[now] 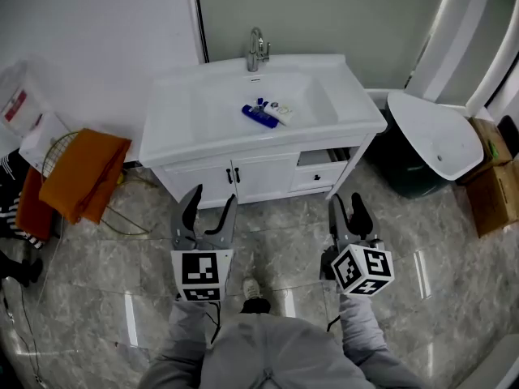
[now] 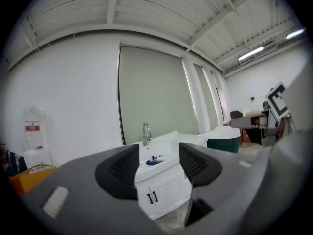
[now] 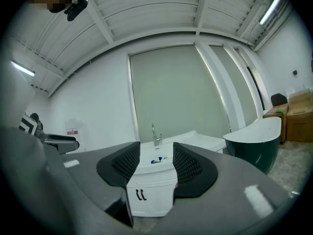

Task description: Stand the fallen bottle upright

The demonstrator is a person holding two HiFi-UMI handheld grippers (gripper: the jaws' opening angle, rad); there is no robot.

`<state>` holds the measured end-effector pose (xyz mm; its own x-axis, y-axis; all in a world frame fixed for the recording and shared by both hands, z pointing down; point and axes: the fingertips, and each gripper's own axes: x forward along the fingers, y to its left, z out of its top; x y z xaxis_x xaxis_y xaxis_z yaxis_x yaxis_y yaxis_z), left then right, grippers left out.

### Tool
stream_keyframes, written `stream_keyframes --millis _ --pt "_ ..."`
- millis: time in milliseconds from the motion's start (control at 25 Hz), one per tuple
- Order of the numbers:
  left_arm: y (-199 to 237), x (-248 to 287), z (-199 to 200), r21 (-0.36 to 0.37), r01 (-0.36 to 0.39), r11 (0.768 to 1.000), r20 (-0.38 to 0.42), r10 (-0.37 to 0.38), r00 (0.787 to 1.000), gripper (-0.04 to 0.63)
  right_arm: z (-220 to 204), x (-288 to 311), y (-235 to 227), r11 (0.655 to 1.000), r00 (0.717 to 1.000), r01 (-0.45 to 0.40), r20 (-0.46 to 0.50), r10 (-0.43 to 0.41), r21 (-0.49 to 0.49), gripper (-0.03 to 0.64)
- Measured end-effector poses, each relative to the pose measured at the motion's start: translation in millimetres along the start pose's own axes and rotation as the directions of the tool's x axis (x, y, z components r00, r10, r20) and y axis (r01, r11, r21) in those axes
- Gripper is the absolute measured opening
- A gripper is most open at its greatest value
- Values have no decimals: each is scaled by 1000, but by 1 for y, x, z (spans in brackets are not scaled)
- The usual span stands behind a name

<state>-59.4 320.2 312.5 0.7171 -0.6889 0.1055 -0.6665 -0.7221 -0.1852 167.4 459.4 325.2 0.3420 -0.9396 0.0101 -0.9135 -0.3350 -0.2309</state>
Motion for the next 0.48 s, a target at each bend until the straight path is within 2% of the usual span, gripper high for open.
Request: stream_keyframes --millis 200,480 --pt "44 59 2 7 31 999 3 -31 1000 304 8 67 19 1000 1000 25 14 -25 -7 207" --pt "87 113 -7 -15 37 999 -4 -37 999 304 5 138 39 1000 1000 19 2 -19 -23 207"
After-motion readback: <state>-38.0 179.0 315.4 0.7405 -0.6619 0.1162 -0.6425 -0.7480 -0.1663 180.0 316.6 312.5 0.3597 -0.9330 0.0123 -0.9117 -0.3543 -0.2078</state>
